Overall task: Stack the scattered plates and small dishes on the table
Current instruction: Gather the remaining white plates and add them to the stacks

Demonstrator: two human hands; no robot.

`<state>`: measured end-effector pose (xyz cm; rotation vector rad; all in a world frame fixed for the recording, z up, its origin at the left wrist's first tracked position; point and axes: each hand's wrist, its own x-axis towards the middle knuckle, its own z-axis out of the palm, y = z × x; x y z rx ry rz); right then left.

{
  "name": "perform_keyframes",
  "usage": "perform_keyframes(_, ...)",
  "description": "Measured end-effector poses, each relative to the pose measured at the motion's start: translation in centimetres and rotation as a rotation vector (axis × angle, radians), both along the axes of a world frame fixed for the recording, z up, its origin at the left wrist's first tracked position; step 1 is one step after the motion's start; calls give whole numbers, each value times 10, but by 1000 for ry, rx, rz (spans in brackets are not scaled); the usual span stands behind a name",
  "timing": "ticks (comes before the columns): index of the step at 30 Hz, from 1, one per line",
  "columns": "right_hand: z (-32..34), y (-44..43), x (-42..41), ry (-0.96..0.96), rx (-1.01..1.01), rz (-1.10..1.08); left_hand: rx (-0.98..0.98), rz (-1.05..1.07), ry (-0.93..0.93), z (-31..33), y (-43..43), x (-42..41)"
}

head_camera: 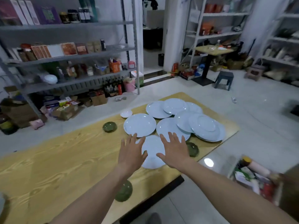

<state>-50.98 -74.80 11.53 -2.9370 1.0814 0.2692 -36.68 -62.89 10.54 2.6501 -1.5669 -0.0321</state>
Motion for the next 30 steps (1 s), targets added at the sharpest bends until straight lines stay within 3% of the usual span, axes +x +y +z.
perform_keyframes(11,-13,-180,-33,-27,67,-186,-68,-128,115,-28,-212,-24)
perform_keyframes(20,-32,-301,-61,-49,159,-280,-33,-133,220,-47,-320,-40)
perform_keyframes(26,-54,-379,-81,-238,471,-491,-83,199,706,-70,-382,-67)
perform_keyframes(30,-70,-424,-97,-484,766,-714,-113,442,861,-86,-413,-85)
